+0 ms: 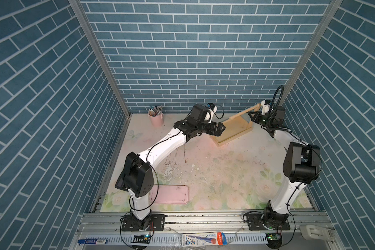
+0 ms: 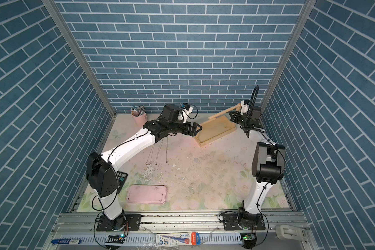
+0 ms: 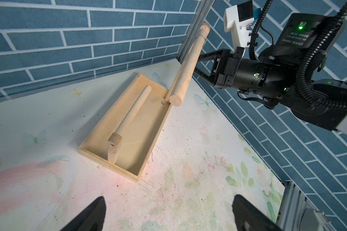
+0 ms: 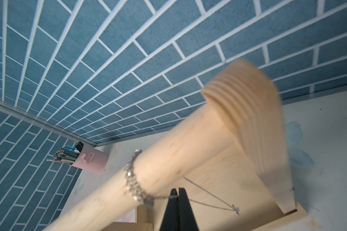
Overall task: Take the necklace off the jewelry display stand
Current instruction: Take off the necklace from the stand.
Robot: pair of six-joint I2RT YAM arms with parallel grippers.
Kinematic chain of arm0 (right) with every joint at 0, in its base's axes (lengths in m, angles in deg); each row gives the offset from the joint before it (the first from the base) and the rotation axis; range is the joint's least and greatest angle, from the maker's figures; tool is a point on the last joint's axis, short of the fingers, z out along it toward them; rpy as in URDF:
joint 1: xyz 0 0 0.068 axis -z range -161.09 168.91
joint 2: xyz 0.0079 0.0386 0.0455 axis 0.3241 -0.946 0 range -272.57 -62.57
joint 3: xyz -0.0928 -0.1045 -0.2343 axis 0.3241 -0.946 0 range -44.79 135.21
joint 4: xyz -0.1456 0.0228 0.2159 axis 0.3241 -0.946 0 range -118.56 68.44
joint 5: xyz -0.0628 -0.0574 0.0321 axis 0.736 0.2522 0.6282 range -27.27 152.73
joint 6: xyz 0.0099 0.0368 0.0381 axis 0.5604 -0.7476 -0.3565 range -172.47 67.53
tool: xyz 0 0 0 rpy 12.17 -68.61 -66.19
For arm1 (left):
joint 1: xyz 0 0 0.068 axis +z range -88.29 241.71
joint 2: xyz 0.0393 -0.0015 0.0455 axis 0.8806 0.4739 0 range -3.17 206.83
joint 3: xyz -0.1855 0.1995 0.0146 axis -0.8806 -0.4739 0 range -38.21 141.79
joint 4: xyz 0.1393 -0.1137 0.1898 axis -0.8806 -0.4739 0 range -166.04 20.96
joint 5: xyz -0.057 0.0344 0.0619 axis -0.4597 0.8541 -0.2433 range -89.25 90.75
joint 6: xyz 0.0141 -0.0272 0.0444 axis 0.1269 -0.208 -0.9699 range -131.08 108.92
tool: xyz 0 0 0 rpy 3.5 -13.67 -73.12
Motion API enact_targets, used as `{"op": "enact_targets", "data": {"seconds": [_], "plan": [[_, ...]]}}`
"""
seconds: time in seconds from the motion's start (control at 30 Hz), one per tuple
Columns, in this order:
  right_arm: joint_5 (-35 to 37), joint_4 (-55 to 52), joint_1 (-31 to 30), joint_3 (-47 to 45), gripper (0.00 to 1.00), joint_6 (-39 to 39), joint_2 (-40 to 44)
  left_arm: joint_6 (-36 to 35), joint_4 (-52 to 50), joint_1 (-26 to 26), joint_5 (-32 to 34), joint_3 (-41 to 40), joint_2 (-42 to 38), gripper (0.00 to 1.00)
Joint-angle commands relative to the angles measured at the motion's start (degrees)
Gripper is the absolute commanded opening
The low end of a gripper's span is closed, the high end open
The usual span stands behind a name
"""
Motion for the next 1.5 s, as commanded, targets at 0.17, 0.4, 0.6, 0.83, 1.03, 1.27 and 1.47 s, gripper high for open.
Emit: {"op": "enact_targets", "data": {"seconds": [0.17, 0.4, 0.6, 0.83, 1.03, 1.27, 1.47], "plan": [[2.30, 2.76, -1.21, -4.52, 0.00, 0.96, 6.68, 0.39, 0.50, 0.33, -0.41, -0.55, 0.83, 0.99], [3.92, 3.13, -3.03, -7.95, 0.00, -0.07, 11.05, 0.63, 0.61, 0.33, -0.41, -0.76, 0.72, 0.99], [5.70, 2.26, -4.80, -10.73, 0.00, 0.06, 15.04, 0.65, 0.74, 0.33, -0.43, -0.96, 0.48, 0.99], [6.89, -0.74, -6.76, -11.60, 0.00, 1.67, 18.55, 0.74, 0.85, 0.31, -0.36, -1.18, 0.26, 0.99], [7.76, -5.75, -7.46, -8.99, 0.00, 4.35, 19.65, 0.82, 0.94, 0.25, -0.46, -1.32, 0.22, 0.99], [7.52, -8.81, -7.63, -6.28, 0.00, 5.34, 20.18, 0.83, 0.92, 0.25, -0.41, -1.32, 0.24, 0.99], [7.25, -11.94, -8.30, -2.33, 0.00, 6.13, 20.02, 0.92, 0.93, 0.25, -0.52, -1.23, 0.30, 0.99]]}}
